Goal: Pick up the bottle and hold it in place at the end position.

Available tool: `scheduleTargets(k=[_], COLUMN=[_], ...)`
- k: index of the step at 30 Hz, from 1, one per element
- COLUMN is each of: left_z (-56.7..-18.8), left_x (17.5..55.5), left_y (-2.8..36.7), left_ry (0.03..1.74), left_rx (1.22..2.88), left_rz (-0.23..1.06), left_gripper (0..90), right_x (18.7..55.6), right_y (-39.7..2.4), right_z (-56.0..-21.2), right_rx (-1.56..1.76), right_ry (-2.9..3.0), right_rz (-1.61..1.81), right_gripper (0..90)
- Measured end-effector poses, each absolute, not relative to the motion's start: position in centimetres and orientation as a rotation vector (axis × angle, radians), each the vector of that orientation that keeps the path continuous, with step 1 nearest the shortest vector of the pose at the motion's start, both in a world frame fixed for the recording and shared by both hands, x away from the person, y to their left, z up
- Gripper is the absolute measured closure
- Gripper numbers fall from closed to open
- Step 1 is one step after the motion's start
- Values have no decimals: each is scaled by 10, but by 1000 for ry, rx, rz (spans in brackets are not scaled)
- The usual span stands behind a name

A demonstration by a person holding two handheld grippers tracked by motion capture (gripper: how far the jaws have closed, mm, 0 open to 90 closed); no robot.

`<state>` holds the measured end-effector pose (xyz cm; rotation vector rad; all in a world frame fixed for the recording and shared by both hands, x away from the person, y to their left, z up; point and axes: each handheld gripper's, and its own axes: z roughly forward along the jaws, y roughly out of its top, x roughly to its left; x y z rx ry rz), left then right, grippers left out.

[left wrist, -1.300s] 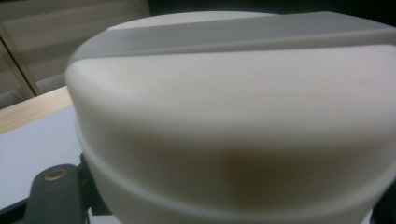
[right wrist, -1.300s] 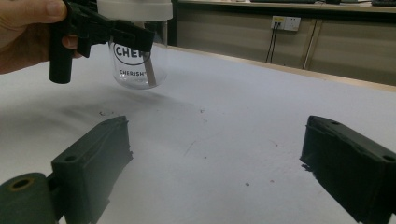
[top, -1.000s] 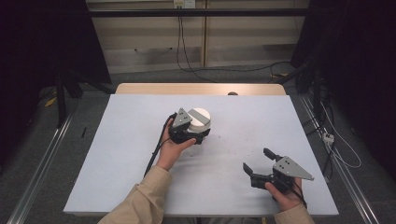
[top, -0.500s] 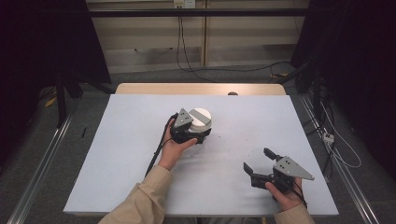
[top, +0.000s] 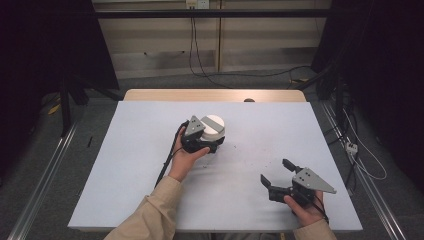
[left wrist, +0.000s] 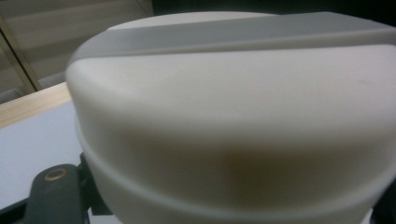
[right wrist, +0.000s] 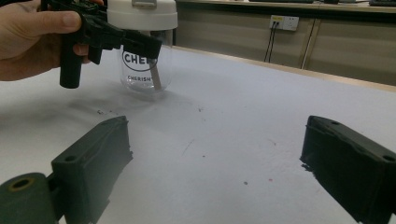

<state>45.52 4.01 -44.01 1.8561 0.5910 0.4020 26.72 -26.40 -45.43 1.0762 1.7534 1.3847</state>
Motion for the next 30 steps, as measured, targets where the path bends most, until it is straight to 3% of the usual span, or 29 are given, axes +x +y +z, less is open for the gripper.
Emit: scheduleTargets(k=[30], left_z=[-439], left_x=[464], left_y=[32], left_ry=[602], left_rx=[1863], left_rz=[432], left_gripper=[184], right_x=[268], right_y=[-264], right_z=[-454], right_rx=[1071], right_ry=[1752], right_rz=[1385], right_gripper=[75])
